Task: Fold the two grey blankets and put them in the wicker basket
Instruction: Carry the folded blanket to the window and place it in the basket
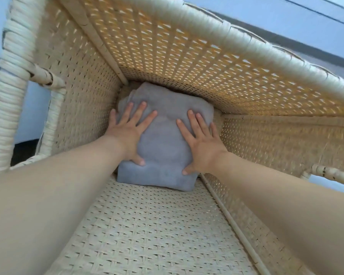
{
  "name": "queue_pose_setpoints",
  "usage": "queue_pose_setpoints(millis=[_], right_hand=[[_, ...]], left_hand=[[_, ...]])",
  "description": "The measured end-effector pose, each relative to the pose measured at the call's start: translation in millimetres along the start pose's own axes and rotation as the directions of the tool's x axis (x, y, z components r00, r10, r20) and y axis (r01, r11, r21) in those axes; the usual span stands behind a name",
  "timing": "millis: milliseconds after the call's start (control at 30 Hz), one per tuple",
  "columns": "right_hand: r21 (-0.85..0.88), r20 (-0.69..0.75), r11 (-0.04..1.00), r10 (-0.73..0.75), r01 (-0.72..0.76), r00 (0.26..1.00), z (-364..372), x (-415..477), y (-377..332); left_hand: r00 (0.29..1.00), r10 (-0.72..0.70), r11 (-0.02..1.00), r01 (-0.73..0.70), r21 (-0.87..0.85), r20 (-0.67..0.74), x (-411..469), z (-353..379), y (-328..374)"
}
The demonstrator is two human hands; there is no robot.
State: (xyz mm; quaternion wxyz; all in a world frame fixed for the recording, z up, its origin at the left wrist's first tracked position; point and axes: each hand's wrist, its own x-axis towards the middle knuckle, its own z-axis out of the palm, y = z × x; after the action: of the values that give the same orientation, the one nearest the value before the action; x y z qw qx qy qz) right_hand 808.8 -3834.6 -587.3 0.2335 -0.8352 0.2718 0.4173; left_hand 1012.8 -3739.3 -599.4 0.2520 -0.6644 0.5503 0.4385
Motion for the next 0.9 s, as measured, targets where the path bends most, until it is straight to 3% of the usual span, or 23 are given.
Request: queue_pose_setpoints(millis=[400,567,667,800,900], right_hand=[[-0.135,0.11,0.979,0.17,-0.155,0.979,52.6,52.8,-1.4],[-0.157,0.106,0.97,0.205,-0.187,0.973,51.4,54.6,-3.0],[-0.187,0.07,0.958,0.234,-0.218,0.97,31.8,29.5,-17.5],[-0.094,-0.084,0.975,0.195,-0.203,0.977,2.5,-30.2,-40.6],[-0.046,0.082,0.98,0.199,-0.196,0.977,-27.8,-91.9,-47.7]], left_hand=[[0.989,-0.146,0.985,0.146,-0.093,0.002,51.3,61.9,15.6],[0.986,-0.14,0.984,0.128,-0.122,-0.093,51.0,65.4,14.6],[0.979,-0.165,0.985,0.157,-0.073,-0.119,26.3,48.0,27.9],[0.97,-0.15,0.987,0.134,-0.091,-0.193,-39.3,29.2,51.1],[0.984,-0.144,0.955,0.109,-0.277,-0.108,-107.5,13.9,64.7]])
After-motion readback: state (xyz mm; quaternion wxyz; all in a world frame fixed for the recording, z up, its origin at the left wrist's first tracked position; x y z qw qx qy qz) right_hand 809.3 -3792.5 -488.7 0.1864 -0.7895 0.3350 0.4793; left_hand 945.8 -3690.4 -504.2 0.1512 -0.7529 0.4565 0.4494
